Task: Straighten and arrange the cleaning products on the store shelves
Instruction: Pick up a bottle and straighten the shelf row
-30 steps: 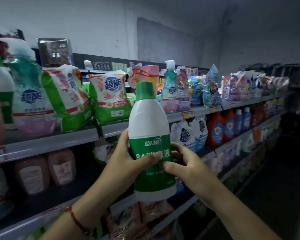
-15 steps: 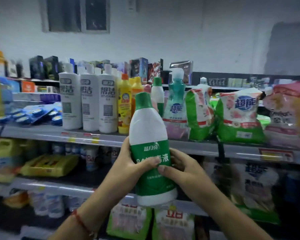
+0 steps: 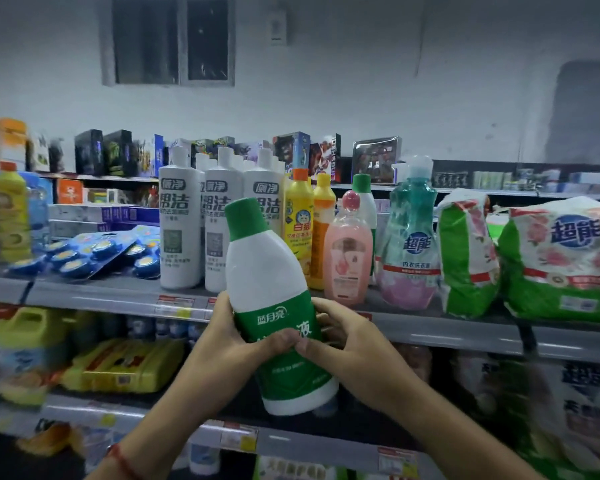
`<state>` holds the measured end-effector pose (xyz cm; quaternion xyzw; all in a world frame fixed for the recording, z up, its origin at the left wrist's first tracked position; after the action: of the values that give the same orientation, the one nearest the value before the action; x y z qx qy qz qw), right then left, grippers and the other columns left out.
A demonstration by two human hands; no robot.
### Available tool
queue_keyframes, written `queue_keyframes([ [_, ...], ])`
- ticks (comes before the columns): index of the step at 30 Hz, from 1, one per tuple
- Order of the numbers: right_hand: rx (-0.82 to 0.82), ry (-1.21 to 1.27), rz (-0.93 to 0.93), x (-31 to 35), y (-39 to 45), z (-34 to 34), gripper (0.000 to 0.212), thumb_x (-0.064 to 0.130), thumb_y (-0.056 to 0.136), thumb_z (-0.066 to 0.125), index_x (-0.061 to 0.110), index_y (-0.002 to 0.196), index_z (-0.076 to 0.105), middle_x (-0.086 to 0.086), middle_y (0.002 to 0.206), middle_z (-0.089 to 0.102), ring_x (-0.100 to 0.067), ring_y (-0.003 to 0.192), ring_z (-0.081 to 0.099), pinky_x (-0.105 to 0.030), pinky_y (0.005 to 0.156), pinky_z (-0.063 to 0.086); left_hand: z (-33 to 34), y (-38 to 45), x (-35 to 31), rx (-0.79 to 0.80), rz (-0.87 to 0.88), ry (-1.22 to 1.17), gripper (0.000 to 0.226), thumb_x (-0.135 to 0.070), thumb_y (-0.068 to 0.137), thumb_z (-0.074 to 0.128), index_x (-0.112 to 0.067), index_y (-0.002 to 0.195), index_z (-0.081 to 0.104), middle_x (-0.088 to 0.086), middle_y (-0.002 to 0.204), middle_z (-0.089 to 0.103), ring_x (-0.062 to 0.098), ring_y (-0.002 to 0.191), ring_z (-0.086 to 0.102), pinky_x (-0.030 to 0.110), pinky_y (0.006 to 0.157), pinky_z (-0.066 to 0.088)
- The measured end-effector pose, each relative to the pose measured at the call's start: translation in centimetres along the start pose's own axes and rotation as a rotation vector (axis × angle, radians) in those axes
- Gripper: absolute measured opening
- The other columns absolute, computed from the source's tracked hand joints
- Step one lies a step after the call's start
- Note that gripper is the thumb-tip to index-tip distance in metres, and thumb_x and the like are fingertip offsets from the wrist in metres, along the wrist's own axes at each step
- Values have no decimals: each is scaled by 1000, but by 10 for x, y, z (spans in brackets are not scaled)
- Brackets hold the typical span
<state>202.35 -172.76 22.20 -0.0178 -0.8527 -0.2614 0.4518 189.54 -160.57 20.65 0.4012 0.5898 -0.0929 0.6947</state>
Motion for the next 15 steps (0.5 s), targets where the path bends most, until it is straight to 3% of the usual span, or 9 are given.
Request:
queue_keyframes([
  [3,-272,-153,-16,17,35,-39,45,37,93,68,31,135,52,15,114,58,0,104,59,-8,67,52,-10,18,-4,5,42,-21,76,-23,62,96,-19,122,50,0,110,76,18,100,75,29,74,62],
  [6,-581,-211,17,28,76,-87,57,38,95,65,19,143,41,5,114,57,-5,87,61,-13,56,50,-18,35,-11,16,80,-44,68,-16,63,86,-22,121,51,-1,109,77,17,100,75,32,76,63],
  [8,-603,-237,124,20,104,-102,67,40,93,67,15,145,33,4,99,57,-5,66,64,-10,49,48,-23,43,-13,2,100,-52,69,-17,61,86,-23,120,51,-1,109,76,18,101,75,36,80,63],
  [9,-588,-223,191,11,117,-103,79,43,90,71,12,149,28,4,91,62,-4,61,68,-13,49,52,-25,47,-14,-5,109,-56,69,-18,60,87,-24,119,51,-2,109,76,17,101,75,37,80,63],
  [11,-557,-232,301,-11,140,-100,97,54,80,76,12,152,26,0,86,73,-12,69,74,-32,63,62,-28,52,-12,-7,113,-66,70,-19,59,87,-24,119,51,-1,108,76,18,102,74,40,81,63],
  [15,-632,-351,294,-32,147,-101,76,49,76,81,10,127,42,-10,106,61,-24,82,67,-40,71,61,-32,59,-8,-7,123,-75,76,-18,59,97,-23,120,52,1,108,76,22,103,74,45,81,63],
])
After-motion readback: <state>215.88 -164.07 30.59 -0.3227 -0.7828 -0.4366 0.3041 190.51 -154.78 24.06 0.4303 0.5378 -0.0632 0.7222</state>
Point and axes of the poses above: each hand's wrist, its own y-axis towards the middle knuckle, its own z-axis out of the palm, x = y × z, the point moved 6 cm from there along y, towards the middle knuckle
